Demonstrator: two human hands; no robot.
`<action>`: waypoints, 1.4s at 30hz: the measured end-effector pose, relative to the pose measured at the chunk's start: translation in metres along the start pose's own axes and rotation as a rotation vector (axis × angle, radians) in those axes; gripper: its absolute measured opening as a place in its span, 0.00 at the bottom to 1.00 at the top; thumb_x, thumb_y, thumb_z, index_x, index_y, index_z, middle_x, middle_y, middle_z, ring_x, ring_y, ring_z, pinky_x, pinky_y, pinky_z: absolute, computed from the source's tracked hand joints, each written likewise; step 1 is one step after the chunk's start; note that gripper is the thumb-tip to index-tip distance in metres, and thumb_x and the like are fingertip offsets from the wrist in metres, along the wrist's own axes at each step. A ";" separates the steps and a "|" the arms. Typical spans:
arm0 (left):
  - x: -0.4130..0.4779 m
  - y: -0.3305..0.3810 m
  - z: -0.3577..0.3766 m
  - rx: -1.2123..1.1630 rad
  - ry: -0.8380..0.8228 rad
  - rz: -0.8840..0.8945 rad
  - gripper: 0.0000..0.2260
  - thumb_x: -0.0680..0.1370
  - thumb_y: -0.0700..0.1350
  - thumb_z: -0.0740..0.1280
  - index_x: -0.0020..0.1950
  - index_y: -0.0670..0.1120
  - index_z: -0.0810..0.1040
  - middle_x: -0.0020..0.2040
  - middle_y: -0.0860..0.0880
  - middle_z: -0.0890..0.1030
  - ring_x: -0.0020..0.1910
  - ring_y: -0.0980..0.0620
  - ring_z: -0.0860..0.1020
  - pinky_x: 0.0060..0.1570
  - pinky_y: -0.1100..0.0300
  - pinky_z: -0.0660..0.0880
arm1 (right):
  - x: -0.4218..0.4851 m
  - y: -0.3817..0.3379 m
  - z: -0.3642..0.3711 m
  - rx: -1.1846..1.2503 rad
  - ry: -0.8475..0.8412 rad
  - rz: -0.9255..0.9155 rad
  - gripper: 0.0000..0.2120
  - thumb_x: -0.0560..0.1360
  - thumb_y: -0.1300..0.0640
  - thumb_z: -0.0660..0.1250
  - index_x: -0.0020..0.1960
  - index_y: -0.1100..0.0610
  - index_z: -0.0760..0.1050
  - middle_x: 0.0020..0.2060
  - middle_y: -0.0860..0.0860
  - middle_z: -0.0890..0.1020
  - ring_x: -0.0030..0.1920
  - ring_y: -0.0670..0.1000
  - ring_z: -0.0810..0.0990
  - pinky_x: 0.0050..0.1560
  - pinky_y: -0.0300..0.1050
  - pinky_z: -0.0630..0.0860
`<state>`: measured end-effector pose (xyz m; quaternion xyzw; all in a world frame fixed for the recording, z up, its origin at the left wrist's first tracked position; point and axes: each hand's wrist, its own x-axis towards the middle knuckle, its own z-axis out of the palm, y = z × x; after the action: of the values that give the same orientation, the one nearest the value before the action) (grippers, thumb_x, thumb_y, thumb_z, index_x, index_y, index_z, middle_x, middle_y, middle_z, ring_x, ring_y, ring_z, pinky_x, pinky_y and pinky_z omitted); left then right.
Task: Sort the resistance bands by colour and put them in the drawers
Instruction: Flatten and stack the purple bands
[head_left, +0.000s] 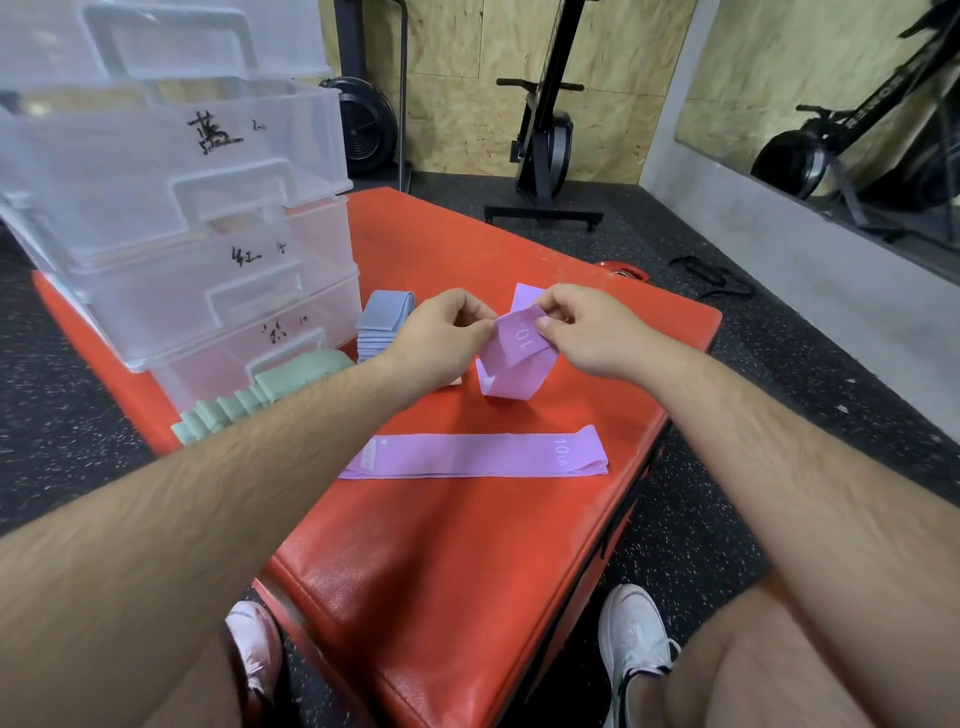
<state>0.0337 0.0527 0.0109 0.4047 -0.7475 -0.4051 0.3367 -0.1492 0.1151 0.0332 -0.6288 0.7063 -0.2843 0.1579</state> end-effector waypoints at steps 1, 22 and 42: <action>-0.001 0.001 -0.001 0.020 0.009 0.019 0.03 0.79 0.44 0.65 0.47 0.49 0.78 0.45 0.50 0.82 0.41 0.52 0.78 0.38 0.60 0.76 | -0.001 0.000 0.001 -0.018 -0.025 0.005 0.04 0.81 0.59 0.63 0.54 0.52 0.75 0.43 0.49 0.79 0.40 0.43 0.76 0.42 0.37 0.70; -0.011 -0.001 -0.029 0.141 -0.028 0.224 0.03 0.79 0.41 0.64 0.48 0.47 0.78 0.40 0.56 0.77 0.33 0.65 0.72 0.35 0.73 0.69 | 0.002 -0.017 0.021 0.315 -0.193 -0.091 0.12 0.72 0.47 0.74 0.39 0.53 0.75 0.35 0.47 0.74 0.38 0.46 0.71 0.42 0.43 0.66; -0.011 -0.056 -0.094 0.043 0.043 -0.063 0.06 0.78 0.43 0.67 0.43 0.51 0.80 0.41 0.51 0.81 0.39 0.52 0.76 0.44 0.53 0.74 | -0.008 0.043 -0.026 -0.136 -0.296 0.098 0.09 0.72 0.50 0.77 0.45 0.53 0.81 0.38 0.54 0.83 0.37 0.48 0.77 0.44 0.47 0.73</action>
<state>0.1352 0.0116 0.0020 0.4438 -0.7354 -0.3909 0.3308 -0.1975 0.1302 0.0268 -0.6378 0.7227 -0.1321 0.2312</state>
